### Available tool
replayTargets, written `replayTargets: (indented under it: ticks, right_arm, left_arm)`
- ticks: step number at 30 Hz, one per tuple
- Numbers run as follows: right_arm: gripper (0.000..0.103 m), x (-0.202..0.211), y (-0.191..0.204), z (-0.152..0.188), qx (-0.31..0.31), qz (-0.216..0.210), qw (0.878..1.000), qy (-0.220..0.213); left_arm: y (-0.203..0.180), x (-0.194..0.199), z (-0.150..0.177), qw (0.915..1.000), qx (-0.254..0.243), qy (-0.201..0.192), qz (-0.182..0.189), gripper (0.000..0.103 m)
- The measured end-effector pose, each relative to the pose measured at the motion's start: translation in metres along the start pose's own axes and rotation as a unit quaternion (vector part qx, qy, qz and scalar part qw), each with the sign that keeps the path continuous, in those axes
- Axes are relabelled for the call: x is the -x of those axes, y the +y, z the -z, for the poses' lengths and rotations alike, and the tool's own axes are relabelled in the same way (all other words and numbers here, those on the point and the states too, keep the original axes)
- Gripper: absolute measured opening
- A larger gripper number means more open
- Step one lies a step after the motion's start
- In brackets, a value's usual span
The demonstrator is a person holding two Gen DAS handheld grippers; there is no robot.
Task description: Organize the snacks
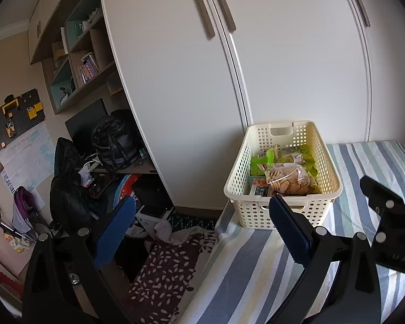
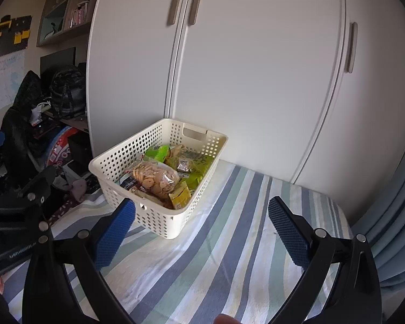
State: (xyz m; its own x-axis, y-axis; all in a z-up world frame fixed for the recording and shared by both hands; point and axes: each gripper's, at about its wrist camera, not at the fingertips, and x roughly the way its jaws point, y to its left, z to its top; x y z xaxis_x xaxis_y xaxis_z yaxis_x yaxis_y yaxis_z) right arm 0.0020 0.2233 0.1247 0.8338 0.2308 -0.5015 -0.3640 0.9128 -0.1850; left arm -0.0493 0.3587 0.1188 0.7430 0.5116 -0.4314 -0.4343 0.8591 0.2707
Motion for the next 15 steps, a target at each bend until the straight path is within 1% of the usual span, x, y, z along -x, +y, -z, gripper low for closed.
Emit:
replayTargets:
  ticks: [15]
  right_arm:
    - [0.098,-0.0076,0.0039,0.0007,0.006,0.004,1.0,0.009]
  left_arm:
    - [0.0025,-0.0059,0.0029,1.0,0.001,0.008,-0.002,0.101]
